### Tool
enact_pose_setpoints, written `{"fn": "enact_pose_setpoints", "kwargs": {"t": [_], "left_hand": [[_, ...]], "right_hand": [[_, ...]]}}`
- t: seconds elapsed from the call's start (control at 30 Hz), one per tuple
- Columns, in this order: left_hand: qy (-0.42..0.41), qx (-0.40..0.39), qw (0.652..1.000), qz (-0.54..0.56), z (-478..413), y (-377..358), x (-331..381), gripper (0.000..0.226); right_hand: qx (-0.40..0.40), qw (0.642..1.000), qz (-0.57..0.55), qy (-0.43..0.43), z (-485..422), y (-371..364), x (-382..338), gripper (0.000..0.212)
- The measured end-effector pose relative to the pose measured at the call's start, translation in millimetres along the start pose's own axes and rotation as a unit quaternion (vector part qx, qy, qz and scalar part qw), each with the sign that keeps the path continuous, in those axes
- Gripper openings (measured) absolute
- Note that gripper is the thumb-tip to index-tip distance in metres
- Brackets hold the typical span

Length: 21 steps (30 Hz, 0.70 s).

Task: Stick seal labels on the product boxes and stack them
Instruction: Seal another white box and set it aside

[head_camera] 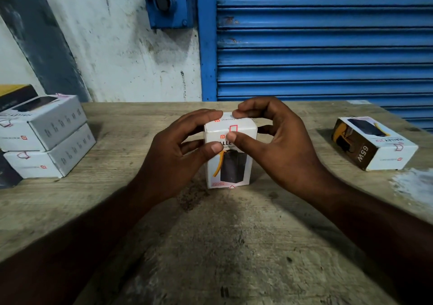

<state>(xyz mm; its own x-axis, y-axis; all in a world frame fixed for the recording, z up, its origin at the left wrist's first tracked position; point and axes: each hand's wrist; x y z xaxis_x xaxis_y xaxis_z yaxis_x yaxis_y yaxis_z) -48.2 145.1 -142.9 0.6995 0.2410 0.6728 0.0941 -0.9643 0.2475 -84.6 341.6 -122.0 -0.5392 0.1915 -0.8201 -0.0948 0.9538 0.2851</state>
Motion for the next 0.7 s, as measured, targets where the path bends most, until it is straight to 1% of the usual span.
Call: {"fn": "enact_pose_setpoints", "kwargs": {"t": [0.2,0.33,0.43,0.7], "left_hand": [[0.007,-0.005,1.000,0.015,0.2,-2.0,6.5,0.045],[0.021,0.003,1.000,0.021,-0.4,-1.2,7.4,0.046],[0.029,0.012,0.999,0.027,-0.5,-1.7,8.0,0.049],[0.030,0.013,0.999,0.019,0.5,-2.1,7.7,0.050]], "right_hand": [[-0.017,0.999,-0.020,-0.018,-5.5,3.8,-2.7,0.048],[-0.050,0.997,-0.048,-0.026,-9.1,8.4,-1.4,0.047],[-0.067,0.996,-0.049,-0.022,-9.3,10.7,-1.1,0.046],[-0.055,0.998,-0.042,-0.013,-9.2,8.8,1.3,0.041]]}}
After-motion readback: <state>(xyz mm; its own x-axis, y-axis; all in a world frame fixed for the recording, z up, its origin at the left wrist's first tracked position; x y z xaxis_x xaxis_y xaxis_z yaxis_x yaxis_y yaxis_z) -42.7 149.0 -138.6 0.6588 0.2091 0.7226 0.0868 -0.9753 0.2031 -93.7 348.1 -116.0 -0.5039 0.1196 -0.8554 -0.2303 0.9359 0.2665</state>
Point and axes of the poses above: each hand's wrist, its own z-axis away from the middle knuckle, its own y-axis out of the back of the hand, x = y × z, and after that the axes turned 9 degrees about -y, right-handed
